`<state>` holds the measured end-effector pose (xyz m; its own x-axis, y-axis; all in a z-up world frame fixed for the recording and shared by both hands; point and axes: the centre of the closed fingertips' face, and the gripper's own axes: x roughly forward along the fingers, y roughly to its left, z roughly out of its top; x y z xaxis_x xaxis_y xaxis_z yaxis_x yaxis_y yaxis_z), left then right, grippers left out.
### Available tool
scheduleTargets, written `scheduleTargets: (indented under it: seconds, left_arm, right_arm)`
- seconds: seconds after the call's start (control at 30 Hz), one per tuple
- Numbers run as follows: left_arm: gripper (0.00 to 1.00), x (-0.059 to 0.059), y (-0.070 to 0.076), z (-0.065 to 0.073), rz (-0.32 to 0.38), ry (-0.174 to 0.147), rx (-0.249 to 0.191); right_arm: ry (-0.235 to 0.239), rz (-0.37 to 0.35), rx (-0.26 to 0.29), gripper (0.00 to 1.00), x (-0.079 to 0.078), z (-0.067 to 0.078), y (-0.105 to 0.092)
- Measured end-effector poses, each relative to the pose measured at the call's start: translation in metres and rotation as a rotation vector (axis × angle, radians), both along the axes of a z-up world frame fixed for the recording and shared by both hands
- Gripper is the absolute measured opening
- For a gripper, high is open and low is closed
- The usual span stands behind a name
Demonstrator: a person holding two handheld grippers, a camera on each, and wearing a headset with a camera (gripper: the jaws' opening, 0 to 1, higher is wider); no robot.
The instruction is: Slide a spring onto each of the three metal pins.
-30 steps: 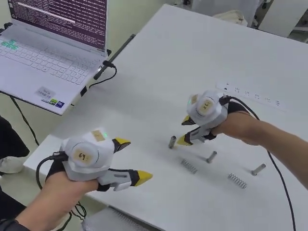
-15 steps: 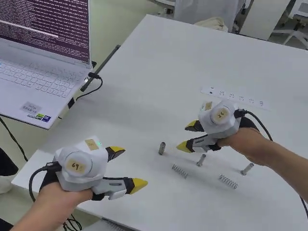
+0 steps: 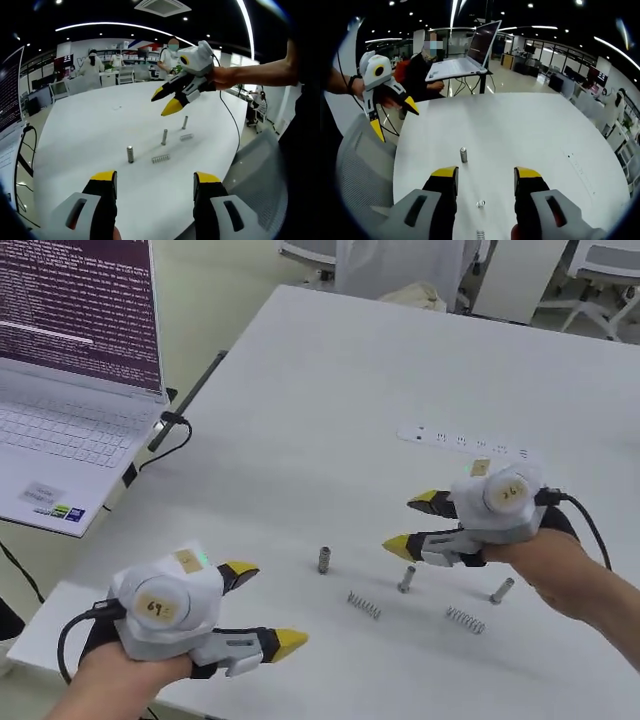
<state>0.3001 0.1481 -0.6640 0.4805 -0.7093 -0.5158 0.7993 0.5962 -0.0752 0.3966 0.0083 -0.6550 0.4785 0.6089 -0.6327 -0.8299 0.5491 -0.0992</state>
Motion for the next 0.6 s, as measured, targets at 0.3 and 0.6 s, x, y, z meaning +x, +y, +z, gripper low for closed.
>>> scheduleTargets:
  seconds: [0.3,0.6]
  left_arm:
    - [0.57,0.001,-0.009,0.000,-0.022,0.002,-0.002]
    - [0.57,-0.002,-0.014,-0.002,-0.040,0.009,0.002]
  right_arm:
    - [-0.003,-0.073,0.035,0.48,-0.022,-0.002,-0.029]
    - [-0.005,-0.172,0.087,0.52,-0.046,0.000,-0.057]
